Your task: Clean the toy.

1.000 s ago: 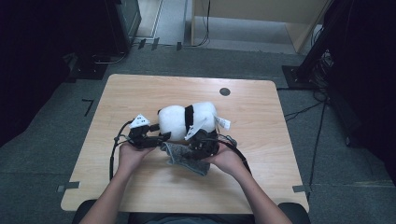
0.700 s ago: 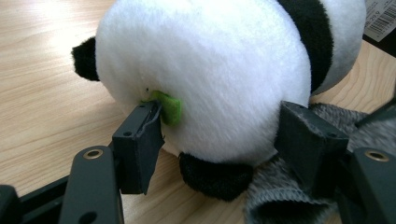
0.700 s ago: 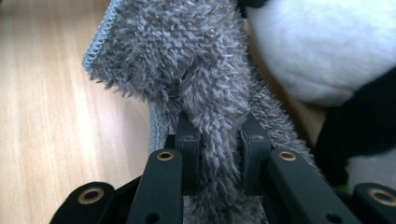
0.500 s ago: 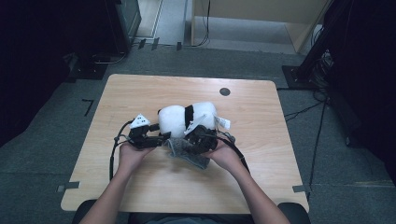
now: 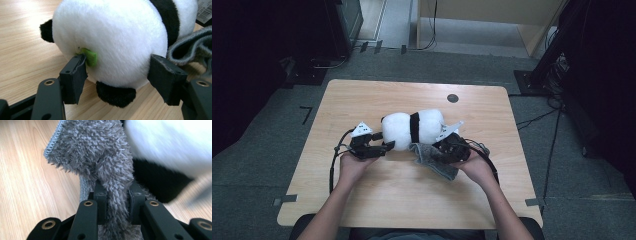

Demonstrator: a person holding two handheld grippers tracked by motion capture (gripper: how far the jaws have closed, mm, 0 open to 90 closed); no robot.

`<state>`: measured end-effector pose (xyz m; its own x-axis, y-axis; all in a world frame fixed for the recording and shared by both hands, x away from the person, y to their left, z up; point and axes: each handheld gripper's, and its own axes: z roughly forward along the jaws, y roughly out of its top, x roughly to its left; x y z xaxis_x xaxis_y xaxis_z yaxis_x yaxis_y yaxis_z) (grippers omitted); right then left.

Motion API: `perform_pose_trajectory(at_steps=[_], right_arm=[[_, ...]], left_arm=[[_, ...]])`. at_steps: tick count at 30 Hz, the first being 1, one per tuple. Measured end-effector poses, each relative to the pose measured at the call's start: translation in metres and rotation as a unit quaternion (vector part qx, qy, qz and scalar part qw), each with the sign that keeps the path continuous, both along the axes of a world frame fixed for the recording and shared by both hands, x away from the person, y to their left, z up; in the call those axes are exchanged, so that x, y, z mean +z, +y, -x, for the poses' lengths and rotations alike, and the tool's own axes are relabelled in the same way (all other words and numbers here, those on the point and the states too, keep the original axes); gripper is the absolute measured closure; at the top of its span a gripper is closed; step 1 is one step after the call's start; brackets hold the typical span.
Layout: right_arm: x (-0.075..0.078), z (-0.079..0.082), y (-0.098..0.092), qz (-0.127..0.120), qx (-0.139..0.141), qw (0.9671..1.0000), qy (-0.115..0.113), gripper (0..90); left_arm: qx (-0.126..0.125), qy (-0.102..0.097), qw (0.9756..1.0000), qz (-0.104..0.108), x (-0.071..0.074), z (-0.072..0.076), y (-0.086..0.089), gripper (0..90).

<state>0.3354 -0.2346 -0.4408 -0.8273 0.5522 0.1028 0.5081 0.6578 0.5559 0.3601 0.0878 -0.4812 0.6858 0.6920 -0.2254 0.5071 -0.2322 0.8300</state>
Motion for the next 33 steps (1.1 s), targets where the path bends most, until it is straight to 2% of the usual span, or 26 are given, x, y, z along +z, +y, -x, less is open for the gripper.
perform_pose_trajectory(at_steps=[7,12,14,19,30,33], right_arm=[[0.001,0.003,-0.026,-0.004,-0.021,0.9998,0.005,74.3],[0.004,0.006,-0.025,-0.012,0.002,0.9999,0.006,74.5],[0.007,0.008,-0.019,-0.021,0.012,0.9997,0.006,74.6],[0.012,0.007,0.005,-0.023,0.045,0.9987,-0.002,74.6],[0.005,-0.008,0.066,-0.02,0.105,0.9942,0.009,74.6],[0.003,-0.013,0.077,-0.017,0.111,0.9936,0.008,74.6]], left_arm=[[0.0,0.0,1.0,0.001,0.0,0.0,0.0,31.8],[0.001,0.002,1.0,0.002,0.0,-0.001,0.0,31.7],[0.001,0.002,1.0,0.002,0.0,0.0,0.0,31.6],[0.001,0.003,1.0,0.001,0.0,0.0,0.0,31.4],[-0.001,0.003,1.0,-0.003,0.001,0.0,0.0,31.2],[0.0,0.002,1.0,-0.002,0.001,-0.001,0.0,31.2]])
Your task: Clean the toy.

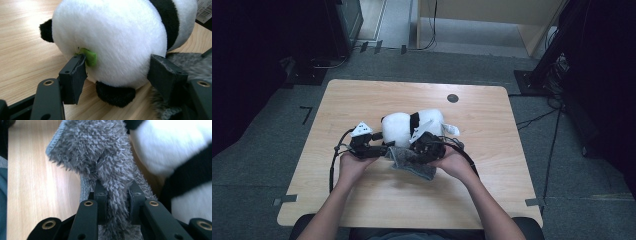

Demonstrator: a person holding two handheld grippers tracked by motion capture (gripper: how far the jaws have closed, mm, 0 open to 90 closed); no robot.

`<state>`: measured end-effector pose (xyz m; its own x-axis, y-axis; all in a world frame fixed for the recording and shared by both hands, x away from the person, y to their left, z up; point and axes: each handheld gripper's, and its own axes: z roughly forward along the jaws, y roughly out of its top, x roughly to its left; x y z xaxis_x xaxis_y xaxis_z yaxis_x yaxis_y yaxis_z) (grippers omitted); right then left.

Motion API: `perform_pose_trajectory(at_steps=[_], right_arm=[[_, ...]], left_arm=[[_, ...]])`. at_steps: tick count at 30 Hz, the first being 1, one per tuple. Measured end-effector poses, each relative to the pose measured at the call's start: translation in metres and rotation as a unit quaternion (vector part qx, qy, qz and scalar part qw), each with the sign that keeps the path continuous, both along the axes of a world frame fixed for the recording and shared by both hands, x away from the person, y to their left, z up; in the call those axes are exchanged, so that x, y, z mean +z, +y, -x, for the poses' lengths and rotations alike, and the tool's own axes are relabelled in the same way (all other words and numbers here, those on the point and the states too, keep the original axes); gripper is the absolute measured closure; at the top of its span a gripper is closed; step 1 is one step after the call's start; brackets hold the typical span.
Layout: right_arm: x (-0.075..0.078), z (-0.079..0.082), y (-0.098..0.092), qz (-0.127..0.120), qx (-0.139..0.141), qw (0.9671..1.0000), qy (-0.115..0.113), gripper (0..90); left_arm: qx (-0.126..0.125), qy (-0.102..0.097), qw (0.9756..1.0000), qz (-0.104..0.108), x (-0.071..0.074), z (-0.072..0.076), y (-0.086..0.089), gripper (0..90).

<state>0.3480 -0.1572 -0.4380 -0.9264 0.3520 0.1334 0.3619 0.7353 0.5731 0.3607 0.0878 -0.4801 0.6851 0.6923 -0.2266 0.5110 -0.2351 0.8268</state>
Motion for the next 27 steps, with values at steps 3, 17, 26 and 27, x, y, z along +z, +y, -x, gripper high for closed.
perform_pose_trajectory(at_steps=[3,17,26,27], right_arm=[[-0.004,-0.005,0.006,-0.004,-0.001,1.0,0.003,74.5],[-0.007,-0.008,-0.024,-0.018,-0.033,0.9992,0.015,74.3],[-0.003,0.002,-0.072,-0.017,-0.076,0.9969,0.011,74.2],[-0.003,0.003,-0.078,-0.017,-0.081,0.9965,0.01,74.2]], left_arm=[[0.0,0.0,1.0,0.001,0.0,0.0,0.0,31.2],[-0.001,0.001,1.0,0.003,-0.001,-0.001,0.0,30.4],[-0.002,-0.003,1.0,0.002,-0.002,-0.002,0.0,28.1],[-0.002,-0.003,1.0,0.002,-0.002,-0.002,0.0,28.1]])
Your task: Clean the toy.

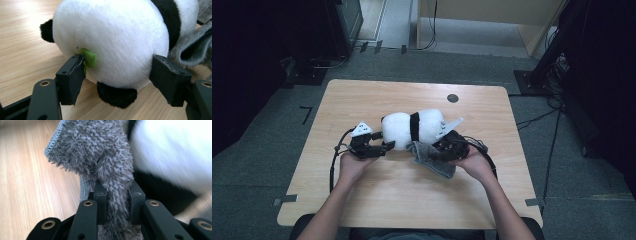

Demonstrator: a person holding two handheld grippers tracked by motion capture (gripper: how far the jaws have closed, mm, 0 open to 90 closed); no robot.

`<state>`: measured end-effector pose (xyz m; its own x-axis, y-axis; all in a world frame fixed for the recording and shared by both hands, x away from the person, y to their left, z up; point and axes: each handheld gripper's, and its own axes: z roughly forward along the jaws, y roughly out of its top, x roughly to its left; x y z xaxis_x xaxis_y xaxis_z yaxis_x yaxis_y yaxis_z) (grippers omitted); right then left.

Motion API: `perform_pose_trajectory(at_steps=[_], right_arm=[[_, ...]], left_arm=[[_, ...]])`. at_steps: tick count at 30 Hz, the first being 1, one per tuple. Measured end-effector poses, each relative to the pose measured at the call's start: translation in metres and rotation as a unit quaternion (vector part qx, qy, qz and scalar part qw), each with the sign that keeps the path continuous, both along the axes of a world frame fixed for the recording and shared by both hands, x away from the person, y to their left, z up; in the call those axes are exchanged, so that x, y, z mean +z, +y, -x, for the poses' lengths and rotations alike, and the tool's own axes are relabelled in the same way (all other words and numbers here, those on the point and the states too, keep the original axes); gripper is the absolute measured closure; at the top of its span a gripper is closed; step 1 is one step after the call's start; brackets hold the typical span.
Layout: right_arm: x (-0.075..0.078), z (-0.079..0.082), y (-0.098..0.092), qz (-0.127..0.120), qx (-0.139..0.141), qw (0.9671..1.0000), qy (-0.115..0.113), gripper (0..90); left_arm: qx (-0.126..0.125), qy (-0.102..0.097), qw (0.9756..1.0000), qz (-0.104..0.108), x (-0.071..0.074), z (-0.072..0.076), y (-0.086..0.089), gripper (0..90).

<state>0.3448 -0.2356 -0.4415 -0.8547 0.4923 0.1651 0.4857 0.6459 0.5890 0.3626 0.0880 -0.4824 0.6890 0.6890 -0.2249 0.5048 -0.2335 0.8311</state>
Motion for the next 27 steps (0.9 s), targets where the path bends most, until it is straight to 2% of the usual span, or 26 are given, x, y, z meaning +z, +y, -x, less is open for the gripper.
perform_pose_trajectory(at_steps=[4,7,13,17,19,22,24,26,27], right_arm=[[0.001,0.004,-0.024,-0.005,-0.025,0.9997,-0.001,74.2],[0.002,0.006,-0.035,-0.008,-0.034,0.9994,-0.002,74.2],[0.006,0.011,-0.051,-0.008,-0.051,0.9986,-0.008,74.3],[0.012,0.013,-0.06,-0.014,-0.066,0.9975,-0.022,74.5],[0.016,0.013,-0.07,-0.024,-0.086,0.9955,-0.031,74.7],[0.019,0.008,-0.084,-0.04,-0.128,0.9901,-0.043,74.8],[0.018,0.005,-0.086,-0.025,-0.152,0.9862,-0.06,74.9],[0.015,0.0,-0.085,-0.008,-0.172,0.9824,-0.072,75.0],[0.014,-0.003,-0.085,-0.009,-0.184,0.98,-0.075,75.1]], left_arm=[[0.0,-0.001,1.0,-0.001,0.0,0.0,0.0,28.1],[0.0,0.0,1.0,0.0,0.0,0.0,0.0,28.0],[0.0,0.0,1.0,0.001,0.0,0.0,0.0,27.8],[-0.002,-0.003,1.0,-0.002,0.001,0.0,0.001,27.9],[-0.004,-0.007,1.0,-0.004,0.002,0.0,0.002,27.9],[-0.005,-0.013,0.9999,-0.008,0.002,0.0,0.0,27.1],[-0.009,-0.005,0.9998,-0.018,0.004,-0.003,-0.002,23.7],[-0.011,-0.004,0.9998,-0.014,0.003,-0.004,-0.003,22.7],[-0.012,-0.002,0.9999,-0.011,0.003,-0.005,-0.003,22.0]])
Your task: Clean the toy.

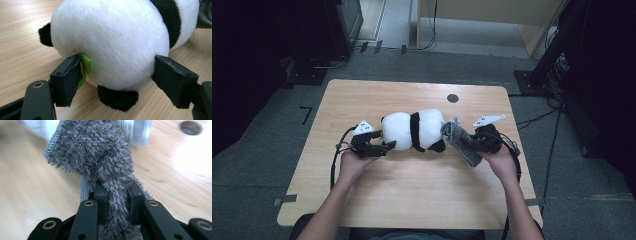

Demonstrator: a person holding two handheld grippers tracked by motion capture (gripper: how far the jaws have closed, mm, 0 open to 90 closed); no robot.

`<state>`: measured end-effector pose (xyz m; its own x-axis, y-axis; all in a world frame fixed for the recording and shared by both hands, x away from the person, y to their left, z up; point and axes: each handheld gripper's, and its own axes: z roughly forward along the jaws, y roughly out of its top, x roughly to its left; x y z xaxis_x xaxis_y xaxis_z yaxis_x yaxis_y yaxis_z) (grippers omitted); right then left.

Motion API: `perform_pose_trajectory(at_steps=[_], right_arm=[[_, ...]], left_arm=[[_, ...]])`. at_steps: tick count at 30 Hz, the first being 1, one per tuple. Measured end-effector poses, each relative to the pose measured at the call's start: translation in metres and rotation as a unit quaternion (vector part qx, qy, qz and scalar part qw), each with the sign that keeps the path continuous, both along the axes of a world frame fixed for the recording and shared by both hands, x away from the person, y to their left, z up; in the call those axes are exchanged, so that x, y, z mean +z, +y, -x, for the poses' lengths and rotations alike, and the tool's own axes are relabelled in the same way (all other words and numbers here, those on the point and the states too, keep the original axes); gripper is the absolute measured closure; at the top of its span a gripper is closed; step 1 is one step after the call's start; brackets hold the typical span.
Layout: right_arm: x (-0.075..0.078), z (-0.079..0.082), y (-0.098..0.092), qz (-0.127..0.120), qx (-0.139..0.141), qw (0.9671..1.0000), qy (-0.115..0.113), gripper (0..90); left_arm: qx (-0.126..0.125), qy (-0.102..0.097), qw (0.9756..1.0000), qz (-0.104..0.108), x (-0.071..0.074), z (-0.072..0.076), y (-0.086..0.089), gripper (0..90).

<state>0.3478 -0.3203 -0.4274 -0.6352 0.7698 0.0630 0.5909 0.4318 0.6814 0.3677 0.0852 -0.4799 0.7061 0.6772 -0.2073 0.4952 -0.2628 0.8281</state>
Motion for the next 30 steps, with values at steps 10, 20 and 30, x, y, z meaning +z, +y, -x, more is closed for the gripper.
perform_pose_trajectory(at_steps=[10,20,30], right_arm=[[-0.013,-0.033,0.025,-0.014,-0.009,0.9997,0.016,75.5],[-0.021,-0.035,0.041,-0.009,0.024,0.9993,0.027,76.4],[-0.022,-0.034,0.036,-0.011,0.012,0.9996,0.021,76.3]], left_arm=[[-0.013,0.009,0.9997,0.018,-0.005,-0.007,-0.003,15.8],[0.001,0.013,0.9999,0.003,-0.009,-0.01,-0.009,39.2],[0.016,0.007,0.9998,0.006,-0.003,-0.003,-0.011,67.7]])
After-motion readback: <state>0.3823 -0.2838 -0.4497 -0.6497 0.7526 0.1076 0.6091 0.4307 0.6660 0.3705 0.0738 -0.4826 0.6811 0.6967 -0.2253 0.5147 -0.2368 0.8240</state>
